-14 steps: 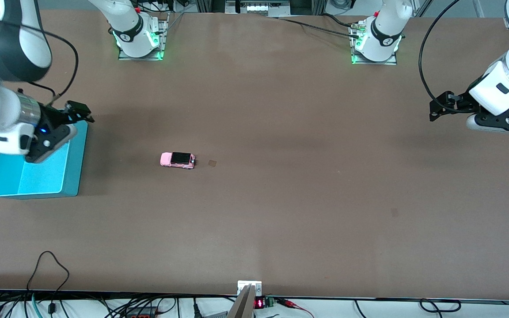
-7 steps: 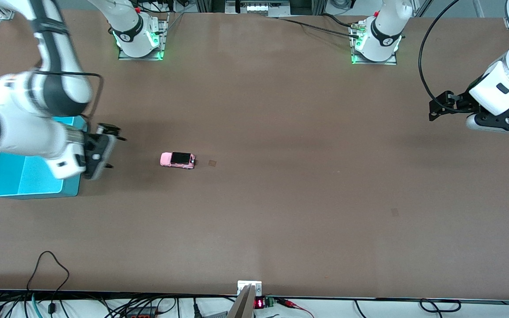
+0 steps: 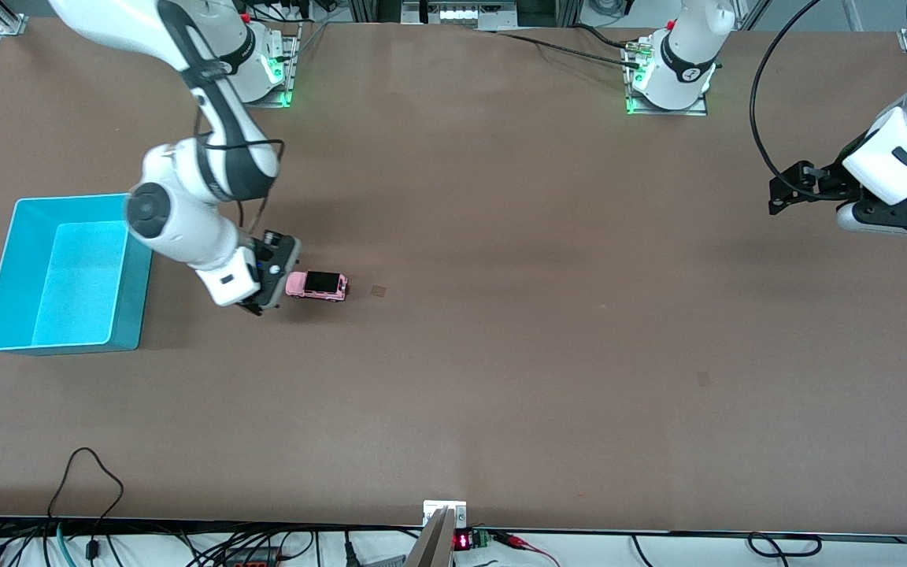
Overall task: Wind and store pink jeep toy
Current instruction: 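Move the right gripper over to the rolled pink jeep, then lower and close the right gripper on the pink jeep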
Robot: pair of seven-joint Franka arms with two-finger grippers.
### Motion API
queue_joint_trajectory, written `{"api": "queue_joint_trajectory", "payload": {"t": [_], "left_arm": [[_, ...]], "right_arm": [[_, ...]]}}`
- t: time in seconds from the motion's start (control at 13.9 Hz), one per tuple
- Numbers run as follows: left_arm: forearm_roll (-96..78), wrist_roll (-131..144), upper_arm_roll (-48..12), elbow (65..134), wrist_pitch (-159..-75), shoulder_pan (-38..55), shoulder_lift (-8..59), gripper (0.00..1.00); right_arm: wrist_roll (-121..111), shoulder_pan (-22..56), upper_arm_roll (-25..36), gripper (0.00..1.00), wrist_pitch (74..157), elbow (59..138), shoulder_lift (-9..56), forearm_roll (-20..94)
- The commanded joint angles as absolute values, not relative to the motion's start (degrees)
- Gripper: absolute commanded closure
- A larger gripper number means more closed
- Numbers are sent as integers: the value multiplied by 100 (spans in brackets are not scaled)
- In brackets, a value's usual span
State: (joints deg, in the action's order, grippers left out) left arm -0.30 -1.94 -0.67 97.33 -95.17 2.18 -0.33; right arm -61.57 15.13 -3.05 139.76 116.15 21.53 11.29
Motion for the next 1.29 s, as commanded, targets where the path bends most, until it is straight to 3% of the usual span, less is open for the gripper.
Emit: {"api": "queue_joint_trajectory", "payload": {"t": [0.0,0.29,0.5,0.57,0.65,0.79,0.86,1.22], "left_arm": [[-123,-352,-35,9624,-9413,185,-35,0],[-114,-352,-26,9624,-9378,150,-44,0],[-114,-352,-44,9624,-9316,149,-53,0],[-114,-352,-44,9607,-9316,141,-53,0],[-114,-352,-53,9589,-9325,149,-53,0],[-114,-352,-88,9589,-9360,149,-44,0],[-114,-352,-97,9589,-9360,158,-44,0],[-105,-352,-106,9589,-9351,167,-53,0]], "right_arm": [[-6205,1766,-272,0,14701,11882,2381,1222],[-6135,1951,-272,0,15599,12199,2610,1222],[-5959,1986,-281,0,15697,12340,2584,1222],[-5968,1986,-281,14,15697,12349,2558,1222],[-6011,1995,-290,49,15697,12383,2540,1222],[-5959,1986,-351,94,15706,12515,2418,1222],[-5950,1995,-352,100,15706,12603,2295,1222],[-5697,1934,-343,100,15505,12604,1899,1222]]}}
